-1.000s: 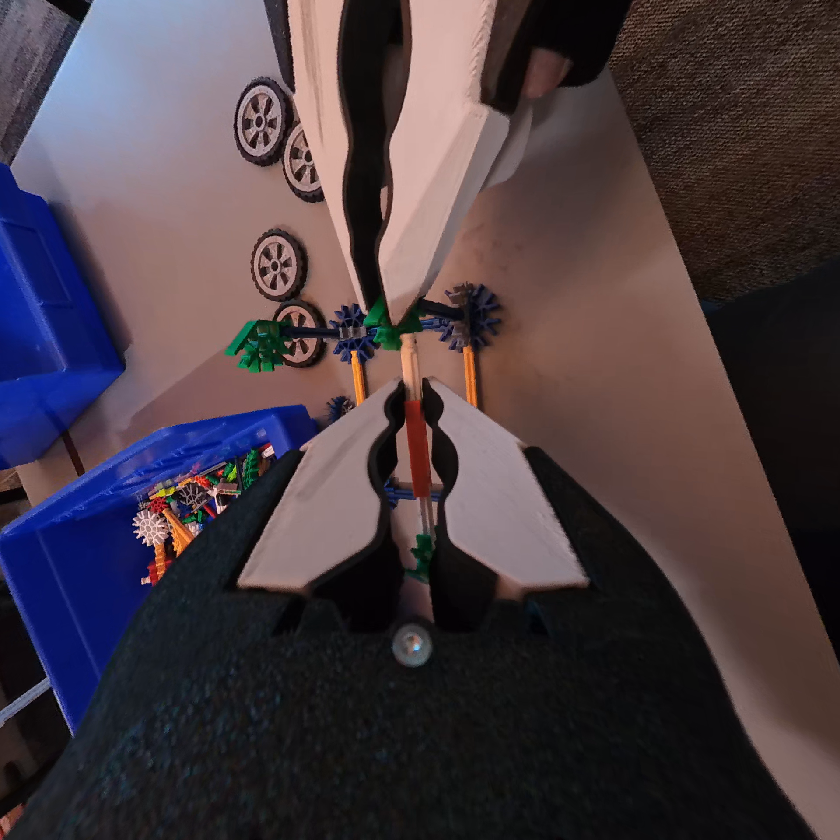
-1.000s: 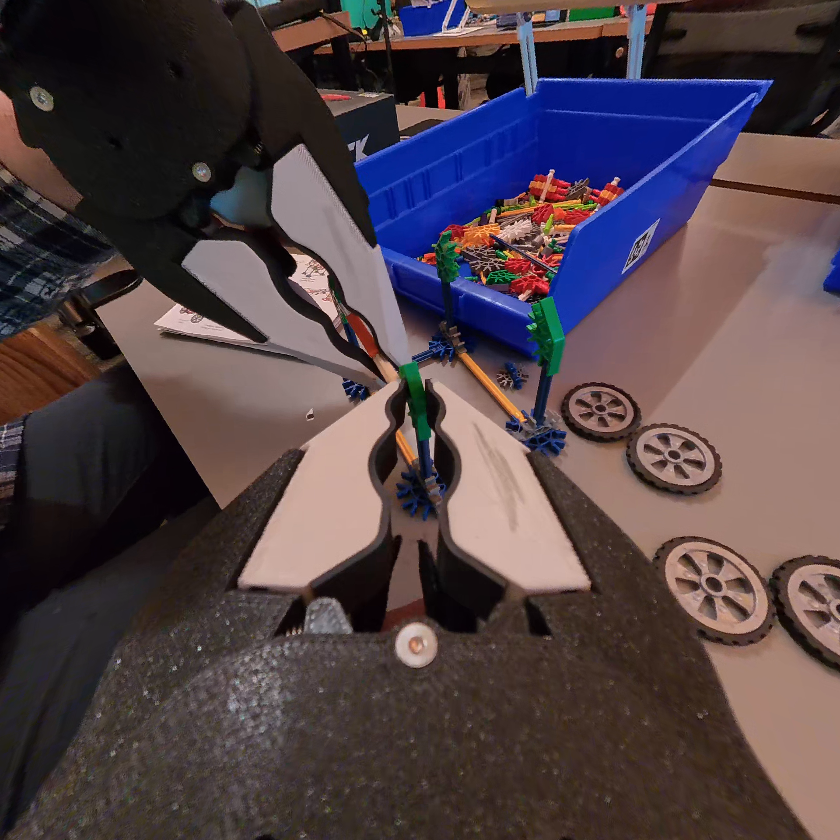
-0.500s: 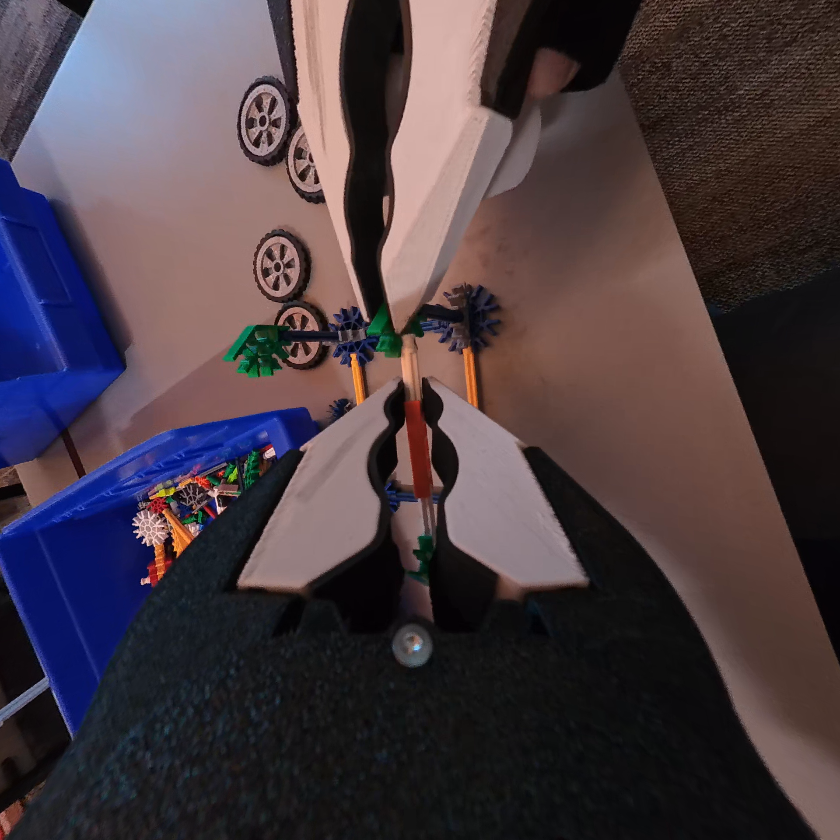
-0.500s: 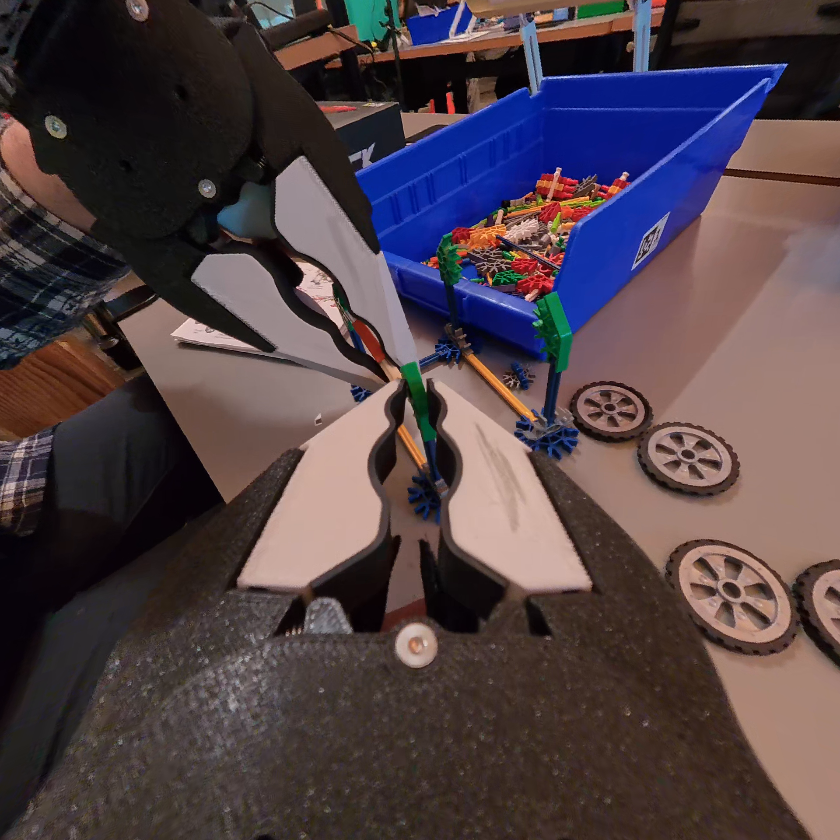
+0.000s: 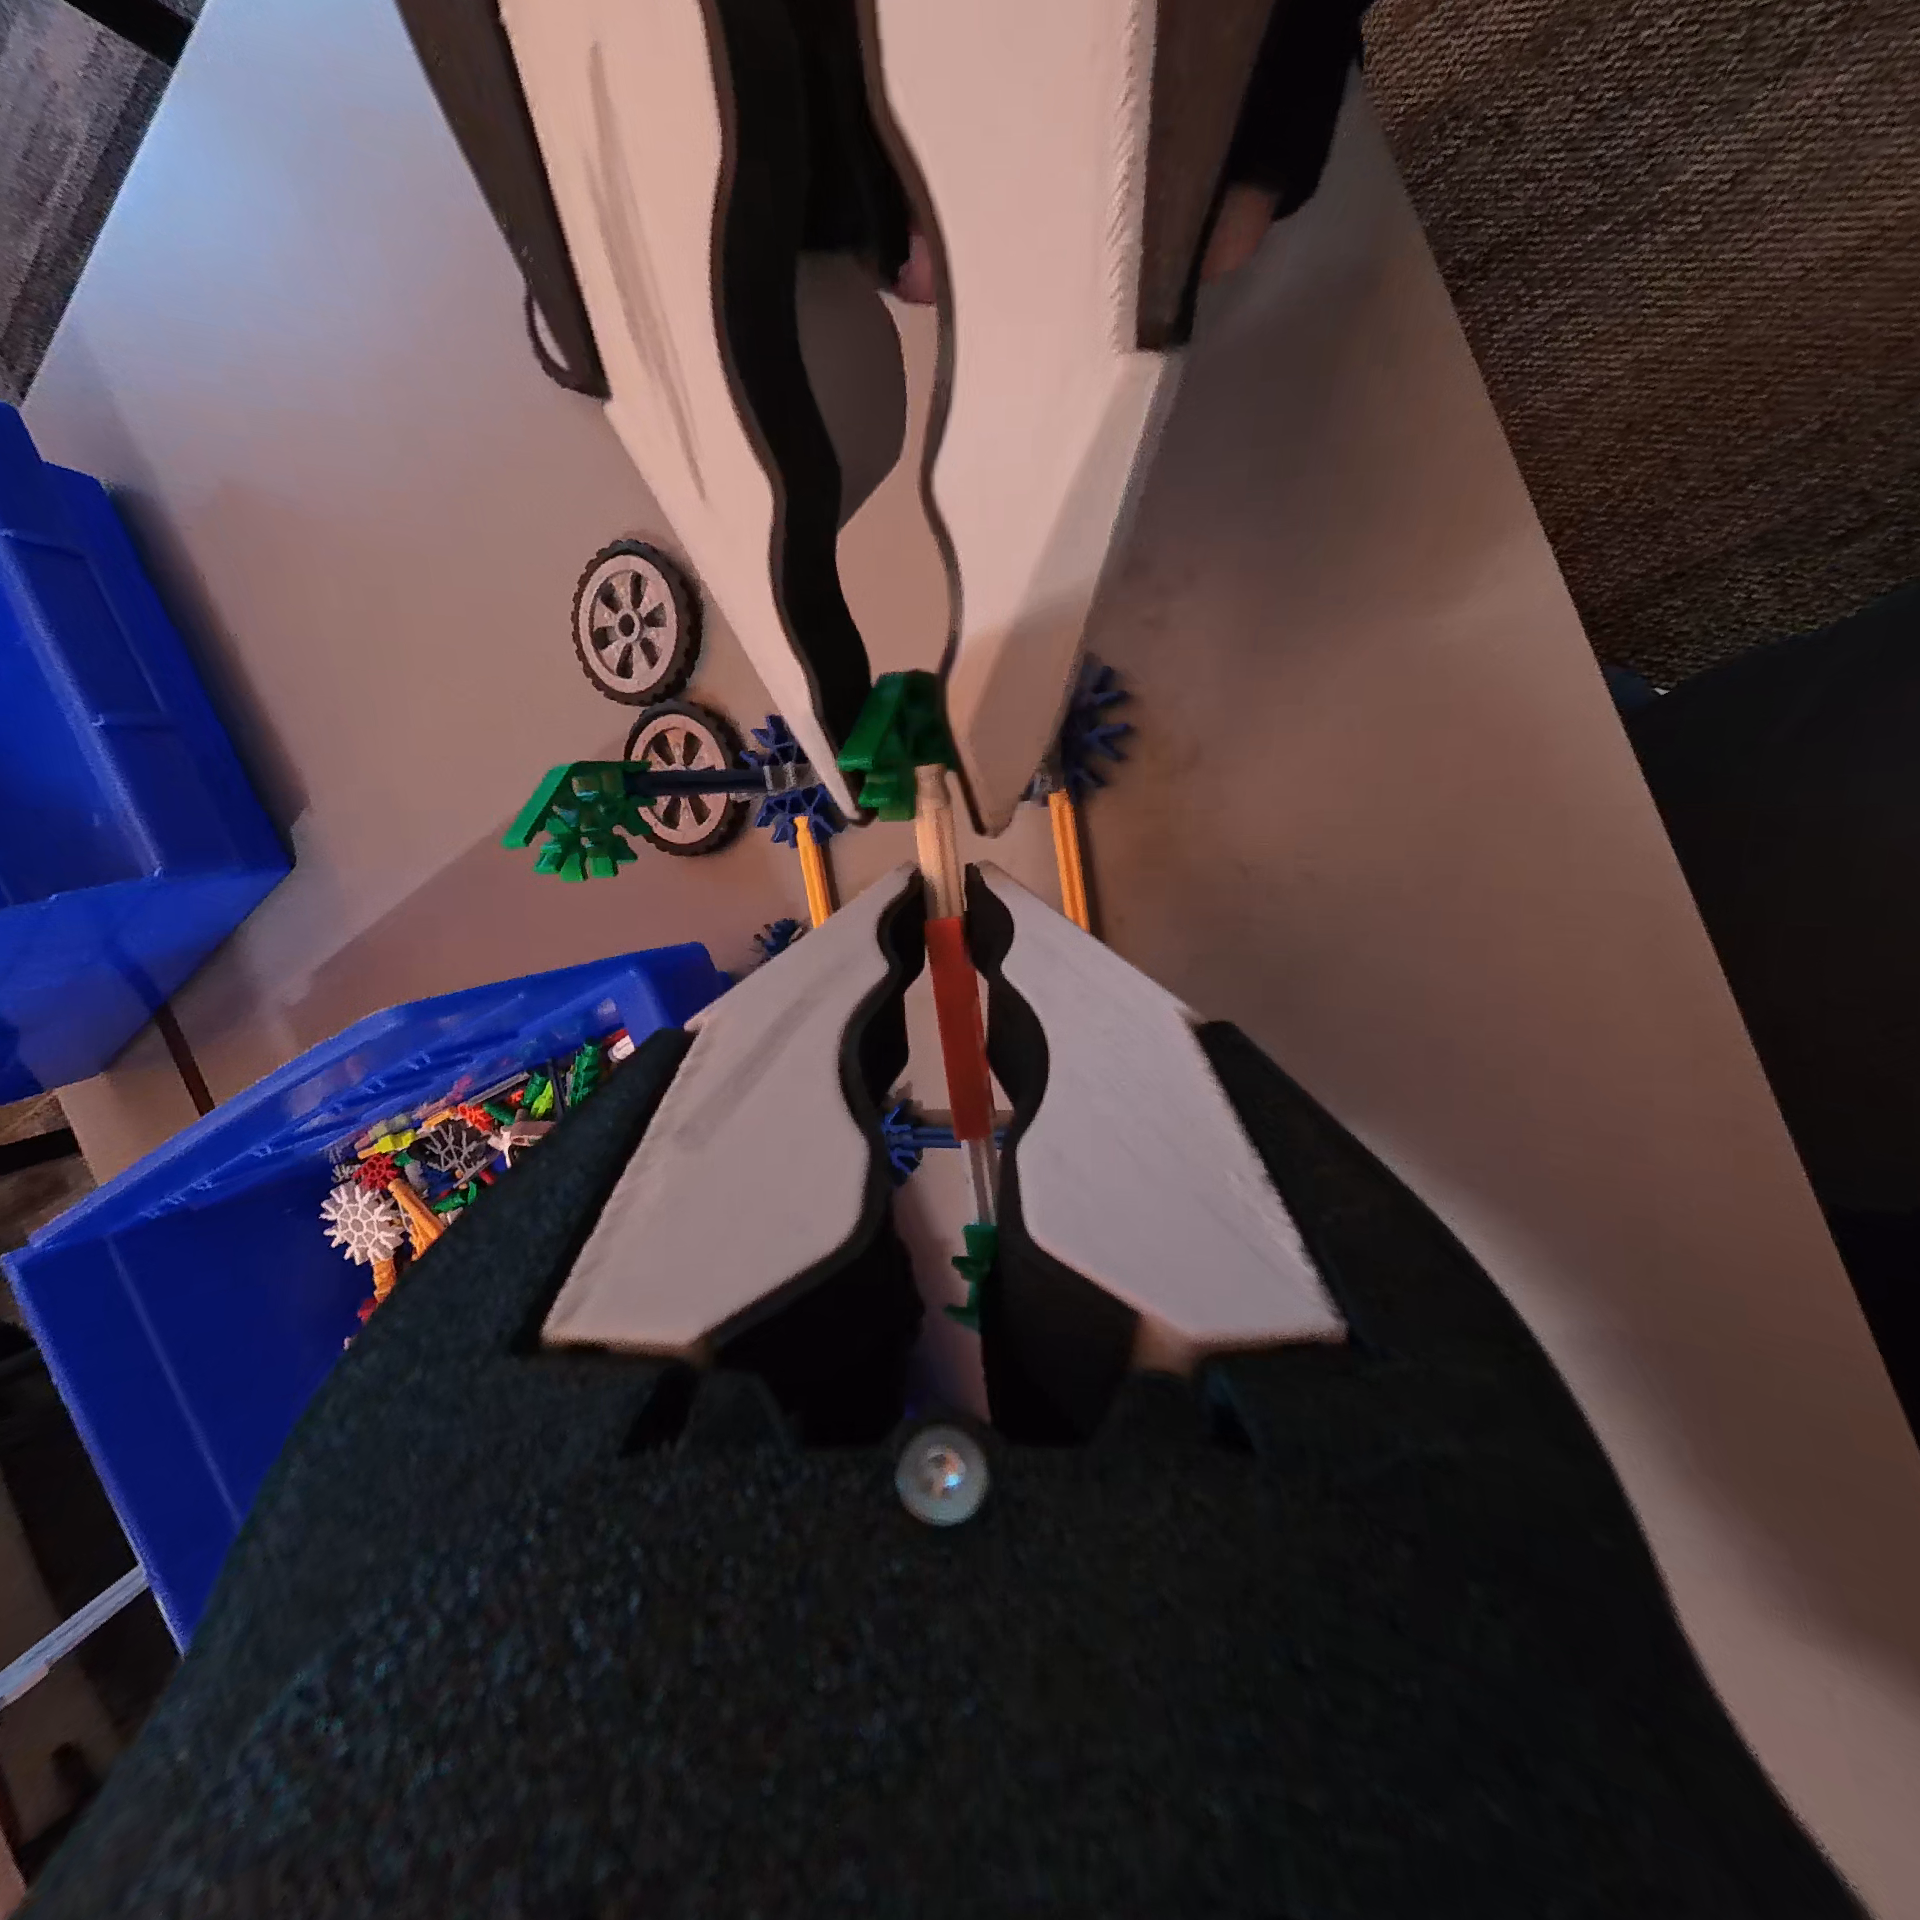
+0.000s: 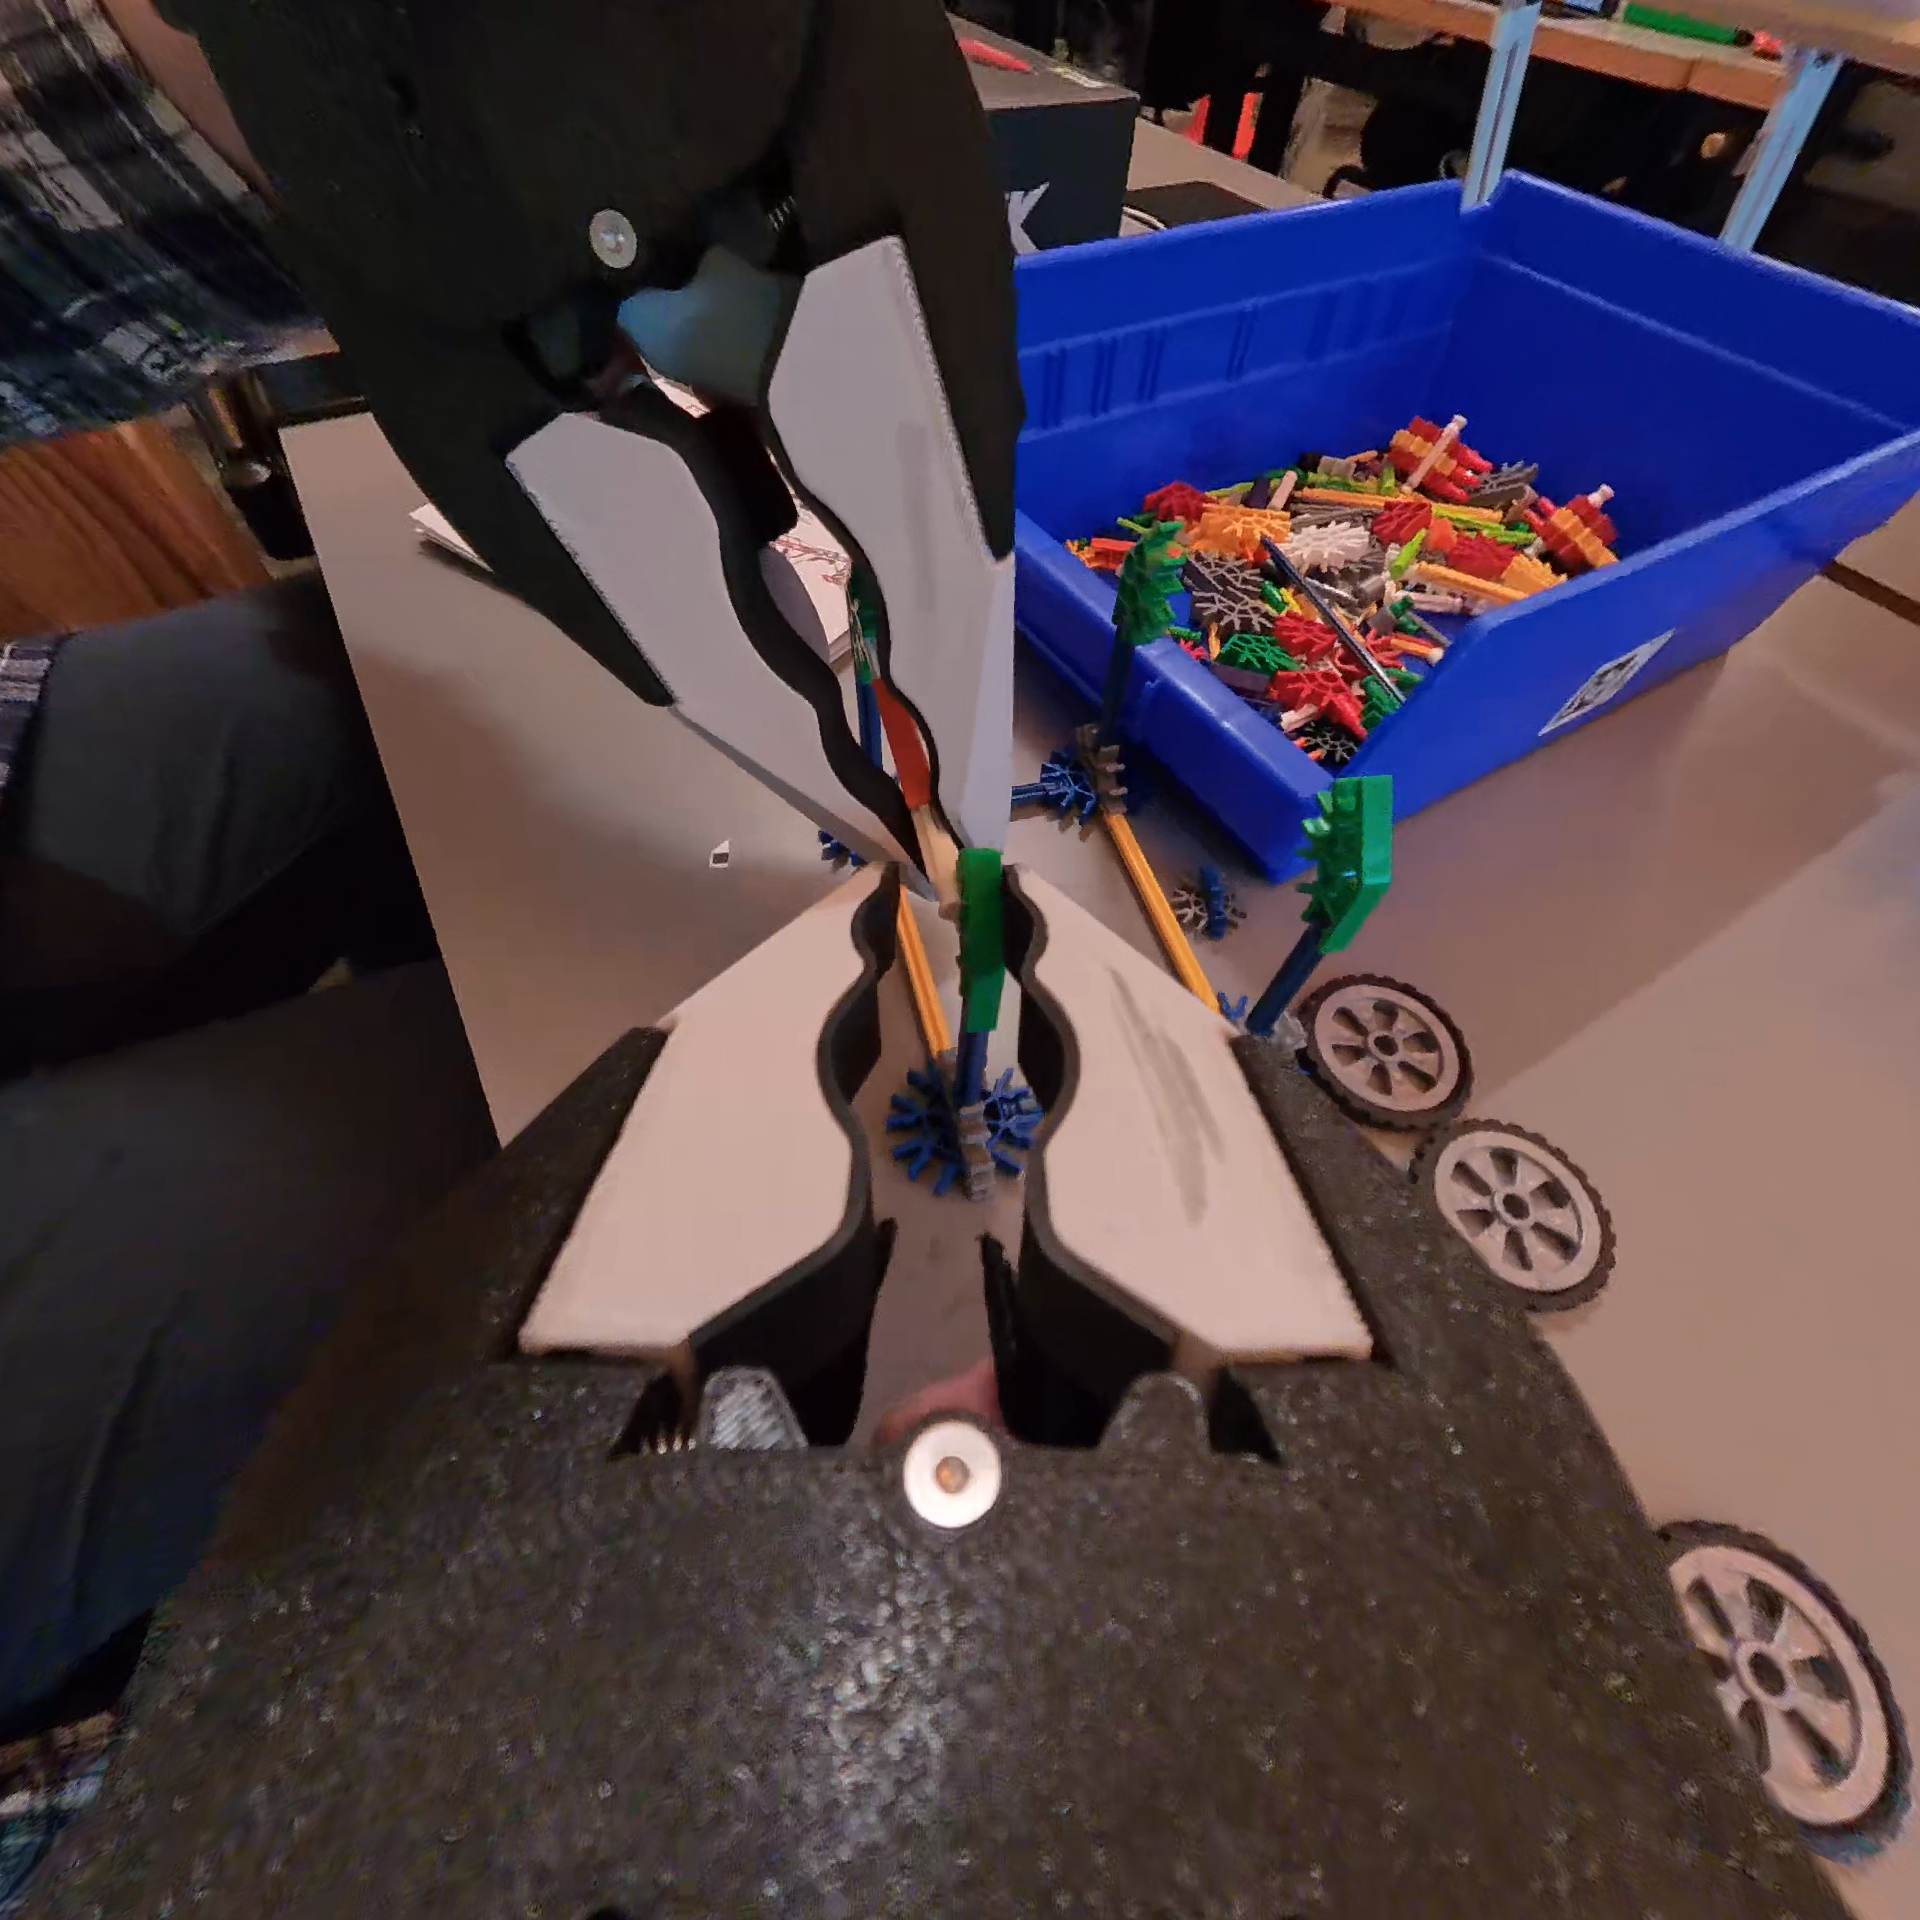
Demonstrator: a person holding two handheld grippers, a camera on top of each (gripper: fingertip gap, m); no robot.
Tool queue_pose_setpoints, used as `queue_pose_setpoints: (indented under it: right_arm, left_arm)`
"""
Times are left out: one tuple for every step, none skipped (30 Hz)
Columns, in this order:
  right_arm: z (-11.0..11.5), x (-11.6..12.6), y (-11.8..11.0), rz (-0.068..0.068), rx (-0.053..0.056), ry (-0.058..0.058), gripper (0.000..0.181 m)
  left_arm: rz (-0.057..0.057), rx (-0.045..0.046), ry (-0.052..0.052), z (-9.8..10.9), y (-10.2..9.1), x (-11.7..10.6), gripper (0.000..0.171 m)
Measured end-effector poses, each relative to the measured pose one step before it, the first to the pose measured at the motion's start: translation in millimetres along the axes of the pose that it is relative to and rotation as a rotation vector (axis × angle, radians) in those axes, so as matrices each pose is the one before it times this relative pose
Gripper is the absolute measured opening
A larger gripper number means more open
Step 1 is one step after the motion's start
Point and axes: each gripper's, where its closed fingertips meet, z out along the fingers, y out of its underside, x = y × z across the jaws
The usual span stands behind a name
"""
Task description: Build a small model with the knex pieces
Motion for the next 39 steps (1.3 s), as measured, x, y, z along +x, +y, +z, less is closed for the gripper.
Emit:
queue_pose_setpoints:
  right_arm:
    - [0.36,0.47,-0.61,-0.0046,0.0034,-0.0053,0.016]
    - [0.28,0.98,-0.23,-0.0044,0.0004,-0.0028,0.012]
    - [0.16,0.44,-0.07,-0.0086,-0.0019,-0.0034,0.011]
    - [0.35,-0.36,-0.26,-0.011,-0.0022,-0.0047,0.01]
    - [0.37,-0.65,-0.23,-0.0133,-0.0019,-0.0042,0.009]
    - [0.23,-0.35,-0.23,-0.0136,-0.0017,-0.0004,0.009]
    - [0.24,0.18,-0.05,-0.0067,-0.001,0.0022,0.009]
    - [0.39,-0.24,-0.05,-0.001,0.0018,-0.001,0.009]
    - [0.26,-0.64,0.03,0.0053,0.0019,-0.0047,0.01]
    - [0.16,-0.13,0.45,0.0099,-0.0038,-0.0055,0.01]
    - [0.36,-0.46,1.45,-0.0005,-0.0137,-0.0055,0.013]
    - [1.35,0.0,1.76,-0.0123,-0.018,0.0022,0.014]
    - [2.15,-0.6,1.64,-0.0109,-0.0181,0.0001,0.016]
    - [1.83,-0.95,0.73,-0.0105,-0.0127,-0.0035,0.015]
    - [0.54,-0.59,-0.31,-0.0151,-0.0046,-0.0014,0.012]
    - [-0.39,0.05,-0.69,-0.0114,0.0008,0.002,0.009]
    - [-0.19,0.22,-0.49,-0.0003,0.0049,-0.0002,0.009]
    - [0.16,-0.69,0.33,0.005,0.0025,-0.0083,0.009]
    - [0.25,-0.37,0.49,-0.0033,0.0003,-0.0024,0.009]
    - [-0.08,0.15,0.05,-0.0093,-0.0028,0.0054,0.008]
    - [-0.06,0.05,-0.07,-0.0062,-0.0075,0.0068,0.007]
    - [0.07,0.0,-0.01,-0.0018,-0.0079,0.0037,0.007]
    - [-0.09,-0.15,0.07,-0.0008,-0.0061,-0.0002,0.006]
    - [-0.18,-0.07,0.1,-0.0051,-0.0054,0.0009,0.006]
    - [-0.13,-0.48,0.11,-0.0099,-0.0061,0.0016,0.006]
    - [-0.09,-1.05,-0.2,-0.0137,-0.0068,0.0,0.006]
    - [0.08,-0.82,-0.12,-0.0115,-0.0059,-0.0001,0.004]
    - [0.47,-0.76,-0.31,-0.0064,-0.0042,-0.001,0.002]
    - [0.42,-0.25,-0.36,-0.0071,-0.0045,0.0014,0.002]
    - [-0.09,-0.36,0.02,-0.0086,-0.0059,0.0014,0.002]
    - [-0.2,-0.39,0.22,-0.0041,-0.0031,-0.002,0.002]
    - [-0.1,0.0,0.11,0.0007,0.0015,-0.0021,0.002]
    - [-0.07,0.02,0.11,0.0069,0.0039,-0.0033,0.002]
    - [0.36,-0.1,-0.05,0.0165,0.0041,-0.0039,0.004]
    - [0.83,-0.11,-0.23,0.0302,0.0047,-0.0053,0.005]
    - [0.48,1.26,-0.18,0.0298,0.0044,0.0044,0.01]
    - [-0.57,3.14,1.05,0.0191,-0.0035,0.019,0.034]
    - [-1.85,1.16,1.21,0.0103,-0.0053,0.0092,0.036]
    - [-3.16,-1.1,-0.6,0.004,0.0074,-0.0012,0.034]
  left_arm:
    - [0.0005,-0.0001,0.0017,0.02,0.05,0.11,0.005]
    - [0.0018,-0.00117,0.0009,-0.15,0.22,0.1,0.005]
    - [0.0019,-0.00332,-0.0012,0.18,0.32,-0.33,0.005]
    - [0.0033,-0.00371,0.0012,0.05,0.4,0.11,0.005]
    - [0.0019,-0.00113,0.0039,0.06,0.19,0.58,0.004]
    - [0.0,-0.00091,-0.0002,0.21,0.17,-0.15,0.004]
    - [0.0036,-0.00005,-0.0039,0.28,0.06,-0.45,0.004]
    - [0.0027,0.00164,0.0014,0.2,-0.06,0.43,0.004]
    - [-0.0004,0.00217,0.0005,0.26,-0.31,0.35,0.004]
    - [-0.0001,0.00276,-0.0013,0.16,-0.42,-0.09,0.004]
    - [-0.0013,0.00294,-0.0008,0.23,-0.59,-0.19,0.004]
    - [0.0011,-0.00121,-0.0014,0.3,-0.21,-0.29,0.004]
    - [0.0045,-0.00241,0.0002,0.05,-0.09,0.07,0.005]
    - [0.0024,-0.00567,0.001,-0.33,0.67,0.17,0.004]
    - [-0.0004,0.00107,0.0033,-0.64,-0.01,0.42,0.004]
    - [-0.0009,0.00466,0.0036,-0.58,-0.4,0.58,0.004]
    - [-0.0009,0.00254,-0.0011,-0.23,-0.01,0.01,0.004]
    - [-0.0019,0.0001,0.0071,0.52,0.17,1.37,0.004]
    - [0.0012,0.00127,-0.0044,0.36,0.0,-0.43,0.004]
    - [0.0001,0.00136,-0.0002,-0.02,-0.26,0.01,0.003]
    - [0.0011,-0.00073,-0.0003,0.18,0.23,-0.21,0.004]
    - [0.0007,-0.00071,0.0028,0.21,0.26,0.15,0.004]
    - [0.0005,0.00132,0.001,0.2,-0.33,-0.02,0.003]
    - [0.003,-0.00197,0.0,0.34,0.01,-0.04,0.003]
    - [0.0047,-0.00256,0.0027,0.1,-0.07,0.53,0.003]
    - [0.0047,-0.00146,0.0045,0.09,-0.05,0.83,0.003]
    - [0.0019,-0.00093,0.0011,0.37,0.43,-0.4,0.004]
    - [-0.0077,-0.00403,0.0022,0.86,1.3,-0.97,0.006]
    - [-0.0029,0.00478,0.0041,0.29,-0.08,-0.36,0.007]
    - [0.0001,0.00613,0.0091,0.14,-0.57,1.4,0.005]
    - [-0.0009,0.00047,-0.0003,0.05,-0.19,0.09,0.005]
    - [-0.0037,-0.00281,-0.0069,-0.05,0.16,-0.86,0.007]
    - [-0.0031,-0.00351,-0.0063,-0.21,0.19,-0.76,0.008]
    - [0.0014,-0.00606,-0.0102,-0.58,1.01,-1.07,0.011]
    - [-0.0022,-0.00255,-0.0106,-1.2,1.03,-1.4,0.015]
    - [-0.0135,0.00889,-0.0122,-1.79,-0.13,-2.18,0.018]
    - [-0.0175,0.01371,-0.0106,-2.85,-0.09,-2.06,0.022]
    - [-0.0137,0.01211,-0.0144,-4.05,1.19,-2.13,0.027]
    - [-0.0137,0.01261,-0.0152,-5.07,1.72,-2.05,0.03]
